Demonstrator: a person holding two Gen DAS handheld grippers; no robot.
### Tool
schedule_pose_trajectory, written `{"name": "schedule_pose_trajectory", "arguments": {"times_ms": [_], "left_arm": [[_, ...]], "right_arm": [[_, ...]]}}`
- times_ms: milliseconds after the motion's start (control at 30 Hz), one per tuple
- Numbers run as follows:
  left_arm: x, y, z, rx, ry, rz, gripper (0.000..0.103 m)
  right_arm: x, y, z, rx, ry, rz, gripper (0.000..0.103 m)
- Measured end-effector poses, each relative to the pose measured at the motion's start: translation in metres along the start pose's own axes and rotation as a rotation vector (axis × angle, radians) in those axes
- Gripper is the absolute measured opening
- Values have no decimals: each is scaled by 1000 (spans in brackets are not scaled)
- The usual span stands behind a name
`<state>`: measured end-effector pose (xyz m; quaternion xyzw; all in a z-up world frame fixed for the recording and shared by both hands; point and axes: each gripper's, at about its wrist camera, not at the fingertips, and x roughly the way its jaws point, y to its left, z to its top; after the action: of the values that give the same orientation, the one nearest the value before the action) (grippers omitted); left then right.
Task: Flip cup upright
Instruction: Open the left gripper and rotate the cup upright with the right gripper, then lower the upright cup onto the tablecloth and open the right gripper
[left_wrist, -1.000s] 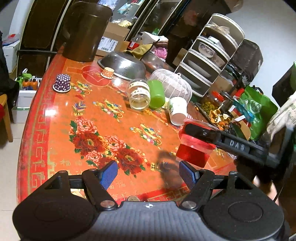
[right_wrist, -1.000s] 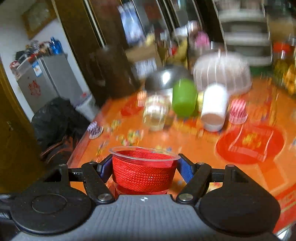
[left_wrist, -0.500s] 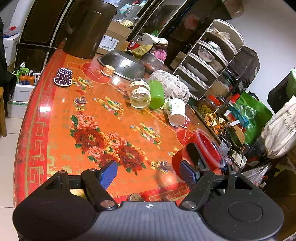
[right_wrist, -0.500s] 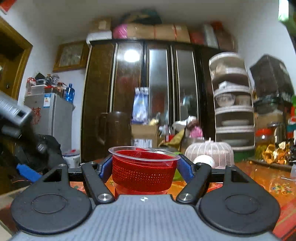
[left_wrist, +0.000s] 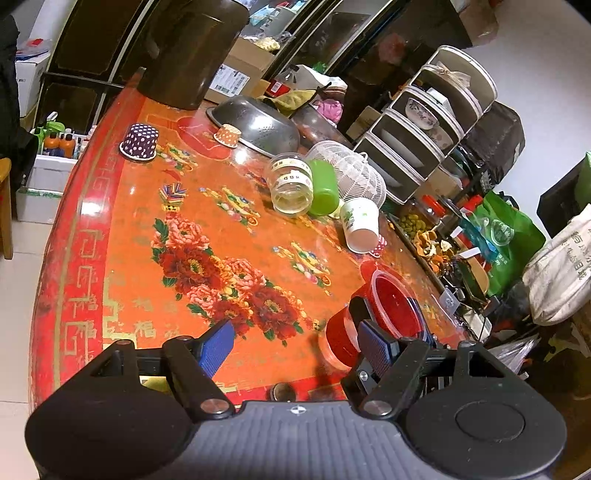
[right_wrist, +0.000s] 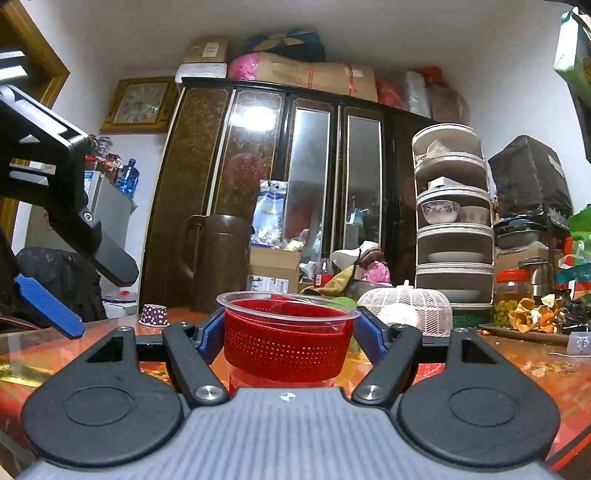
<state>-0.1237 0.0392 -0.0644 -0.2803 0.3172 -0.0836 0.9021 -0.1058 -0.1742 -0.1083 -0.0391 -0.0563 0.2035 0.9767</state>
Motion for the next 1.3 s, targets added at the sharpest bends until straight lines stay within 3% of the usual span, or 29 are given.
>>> {"name": "schedule_pose_trajectory", "arguments": {"times_ms": [400,600,667,800,967,1033,1133,1300], "left_arm": [[-1,5,0,-10,-5,10,77],[1,3,-2,5,2,23,77],[1,2,-4,13,0,35,80],[1,-3,-10,81,-56,41,101],[-5,-24,-17,271,-163,174,103],[-8,-35,-17,333,-161,209,103],[-17,-53,-14,366,-143,201,103],[-43,-81,-16,361,-105,200,103]], "right_arm": [[1,4,0,-3,42,19,74],[4,1,2,17,89,46,85],[6,0,3,25,121,60,96],[5,-6,8,56,239,63,102],[-10,-33,22,182,456,95,102],[-15,-47,34,255,527,139,102],[-18,-61,61,257,645,166,102],[-46,-79,110,201,639,118,102]]}}
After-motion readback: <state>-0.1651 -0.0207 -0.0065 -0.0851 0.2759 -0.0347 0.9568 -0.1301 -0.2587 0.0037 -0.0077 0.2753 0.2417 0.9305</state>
